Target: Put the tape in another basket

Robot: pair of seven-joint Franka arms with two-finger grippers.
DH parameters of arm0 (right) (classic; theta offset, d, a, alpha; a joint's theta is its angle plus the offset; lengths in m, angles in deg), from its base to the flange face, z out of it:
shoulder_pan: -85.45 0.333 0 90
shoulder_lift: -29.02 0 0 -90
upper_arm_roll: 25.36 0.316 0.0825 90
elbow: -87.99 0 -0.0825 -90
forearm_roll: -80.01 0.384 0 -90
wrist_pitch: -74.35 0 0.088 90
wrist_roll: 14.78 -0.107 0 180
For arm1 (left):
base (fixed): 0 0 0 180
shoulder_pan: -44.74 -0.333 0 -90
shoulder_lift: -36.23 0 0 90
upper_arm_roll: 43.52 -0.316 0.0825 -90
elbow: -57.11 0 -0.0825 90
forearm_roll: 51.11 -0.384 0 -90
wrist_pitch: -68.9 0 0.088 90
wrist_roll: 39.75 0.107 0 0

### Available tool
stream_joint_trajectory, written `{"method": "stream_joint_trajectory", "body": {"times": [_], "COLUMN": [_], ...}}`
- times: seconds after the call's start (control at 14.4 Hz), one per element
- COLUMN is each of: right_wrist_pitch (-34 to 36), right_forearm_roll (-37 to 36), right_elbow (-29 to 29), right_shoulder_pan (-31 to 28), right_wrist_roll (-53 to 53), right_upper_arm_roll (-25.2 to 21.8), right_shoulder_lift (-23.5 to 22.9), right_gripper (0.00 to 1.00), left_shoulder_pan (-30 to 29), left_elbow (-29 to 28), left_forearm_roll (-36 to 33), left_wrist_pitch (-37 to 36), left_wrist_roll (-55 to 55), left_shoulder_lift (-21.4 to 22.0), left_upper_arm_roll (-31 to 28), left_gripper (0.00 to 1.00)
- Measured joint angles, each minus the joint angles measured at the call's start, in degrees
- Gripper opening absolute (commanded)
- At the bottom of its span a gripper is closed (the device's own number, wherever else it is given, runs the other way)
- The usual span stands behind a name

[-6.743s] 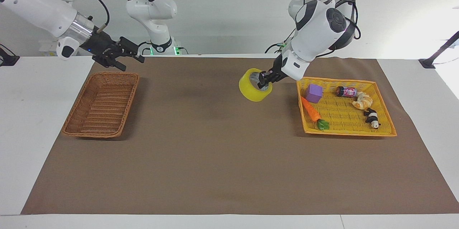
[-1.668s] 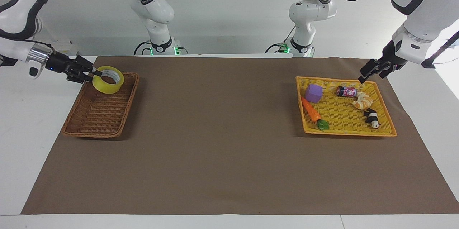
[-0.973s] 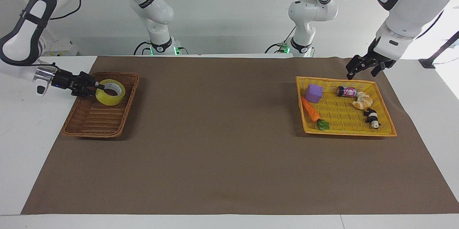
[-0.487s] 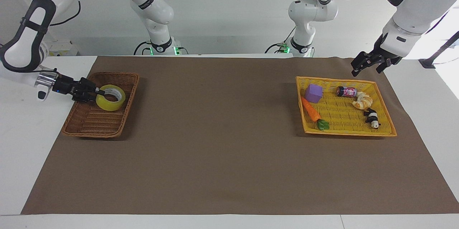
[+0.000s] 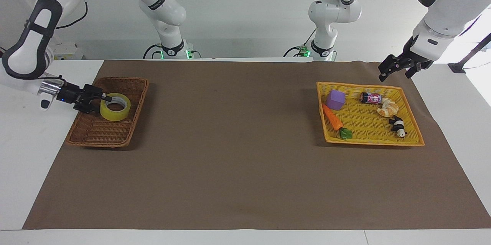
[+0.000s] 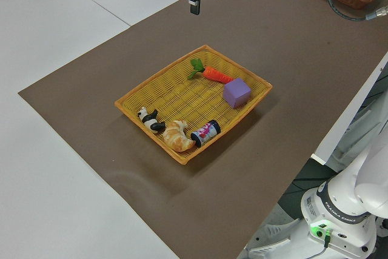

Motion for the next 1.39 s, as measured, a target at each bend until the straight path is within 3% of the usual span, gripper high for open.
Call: {"method": "stream_joint_trajectory", "body": {"times": [0.28,0.56,0.9,1.11,1.39], "right_wrist_pitch": [-6.13,-7.09,6.08,10.00,12.38], "right_forearm_roll": [-12.04,-23.71,-34.00,-36.02,-36.75], "right_elbow": [2.45,3.97,7.28,12.77,21.12], "right_shoulder_pan": [6.12,15.47,26.96,30.62,30.68], "right_wrist_roll": [-0.47,-12.41,-40.46,-49.63,-50.42], "right_upper_arm_roll": [0.00,0.19,0.56,0.82,0.74], "right_shoulder_lift": [5.96,15.12,22.77,23.73,20.05], "right_gripper": [1.00,1.00,1.00,1.00,1.00], "left_shoulder_pan": [-0.33,-2.13,-2.26,-2.25,-2.24], "left_elbow": [-0.02,-0.02,-0.02,-0.02,-0.02], "left_forearm_roll": [0.02,0.67,1.00,1.08,1.08], "left_wrist_pitch": [-0.14,-0.14,-0.14,-0.14,-0.25], "left_wrist_roll": [0.00,0.08,0.71,1.66,1.71], "left_shoulder_lift": [0.10,0.17,0.18,0.18,0.29], "left_upper_arm_roll": [-0.02,-0.02,0.31,2.10,3.77], "left_gripper": [0.99,0.99,1.00,0.99,0.99]}}
